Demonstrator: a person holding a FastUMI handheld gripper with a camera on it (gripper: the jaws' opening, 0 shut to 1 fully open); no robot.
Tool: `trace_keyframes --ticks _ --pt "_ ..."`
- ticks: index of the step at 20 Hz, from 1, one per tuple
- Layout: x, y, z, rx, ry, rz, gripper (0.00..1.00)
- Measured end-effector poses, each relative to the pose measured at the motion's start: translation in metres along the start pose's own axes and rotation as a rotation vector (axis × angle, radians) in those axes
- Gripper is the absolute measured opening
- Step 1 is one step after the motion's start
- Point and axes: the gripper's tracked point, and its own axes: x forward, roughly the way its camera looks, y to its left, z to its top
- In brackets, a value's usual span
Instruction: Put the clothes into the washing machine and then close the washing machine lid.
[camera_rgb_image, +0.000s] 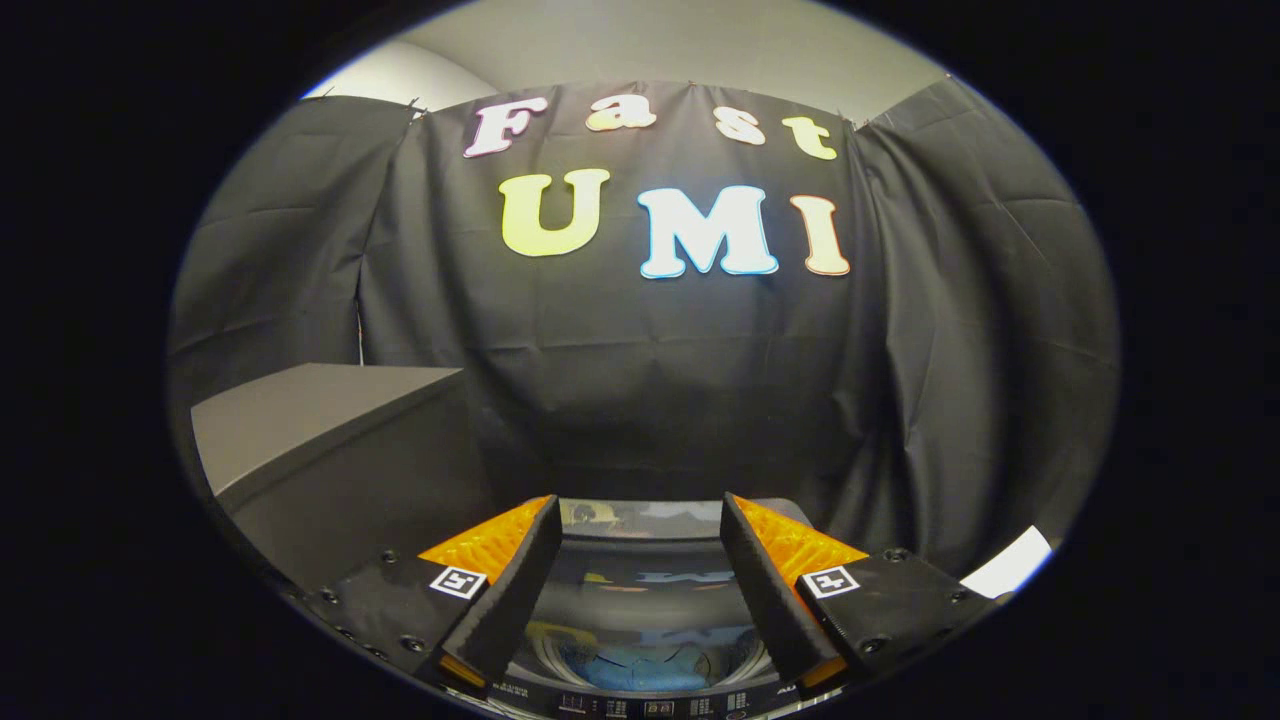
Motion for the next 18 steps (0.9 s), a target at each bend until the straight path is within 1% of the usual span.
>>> trace_keyframes --ticks 2,6,10,14,18 --pt "-0.012 0.001 -0.002 0.005 -0.006 0.0 0.99" --pt "-0.043 0.004 0.029 0.01 -0.073 -0.011 0.99" --pt "-0.085 0.002 0.069 0.007 -0.147 -0.041 0.99" --pt "-0.134 0.004 0.098 -0.006 -0.204 -0.058 0.98" --pt "-0.181 0.007 0.113 0.013 -0.246 -0.075 0.98"
